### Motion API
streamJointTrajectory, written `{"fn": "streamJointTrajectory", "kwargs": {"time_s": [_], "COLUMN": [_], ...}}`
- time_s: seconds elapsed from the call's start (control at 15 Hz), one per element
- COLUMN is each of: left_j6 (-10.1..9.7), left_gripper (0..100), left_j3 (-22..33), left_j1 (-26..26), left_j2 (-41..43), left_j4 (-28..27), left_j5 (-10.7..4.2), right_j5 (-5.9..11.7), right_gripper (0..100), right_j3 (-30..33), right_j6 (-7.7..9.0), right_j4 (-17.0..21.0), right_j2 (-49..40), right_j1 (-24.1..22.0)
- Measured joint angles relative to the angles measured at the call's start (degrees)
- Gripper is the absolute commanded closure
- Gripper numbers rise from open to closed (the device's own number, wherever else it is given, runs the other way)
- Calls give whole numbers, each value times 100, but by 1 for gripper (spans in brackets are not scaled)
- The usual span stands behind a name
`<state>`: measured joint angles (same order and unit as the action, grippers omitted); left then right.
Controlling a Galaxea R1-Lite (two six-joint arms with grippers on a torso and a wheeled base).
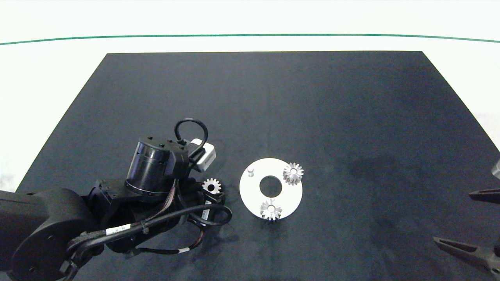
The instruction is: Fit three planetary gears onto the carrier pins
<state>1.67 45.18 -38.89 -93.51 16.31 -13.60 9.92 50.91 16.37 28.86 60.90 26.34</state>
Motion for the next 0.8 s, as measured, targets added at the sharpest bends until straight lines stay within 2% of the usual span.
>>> {"fn": "streamJointTrajectory", "kwargs": {"time_s": [0.27, 0.4, 0.53, 0.6, 0.67, 0.8], "left_j6": [80, 139, 234, 315, 347, 364], "left_gripper": [100, 100, 100, 100, 100, 100], "left_j3": [284, 573, 1076, 1320, 1515, 1758], "left_j1": [-77, -85, -96, -102, -121, -223], "left_j2": [148, 228, 294, 294, 272, 223], "left_j4": [-239, -756, -1304, -1436, -1482, -1636], "left_j5": [-1, -1, -102, -169, -207, -224], "right_j5": [-30, -26, -67, -201, -255, -271], "right_gripper": [0, 0, 0, 0, 0, 0], "right_j3": [13, 68, 168, 182, 204, 223], "right_j6": [40, 51, 72, 105, 134, 145], "right_j4": [6, 61, 228, 256, 258, 317], "right_j2": [-173, -306, -402, -444, -495, -595], "right_j1": [66, 99, 119, 124, 124, 130]}}
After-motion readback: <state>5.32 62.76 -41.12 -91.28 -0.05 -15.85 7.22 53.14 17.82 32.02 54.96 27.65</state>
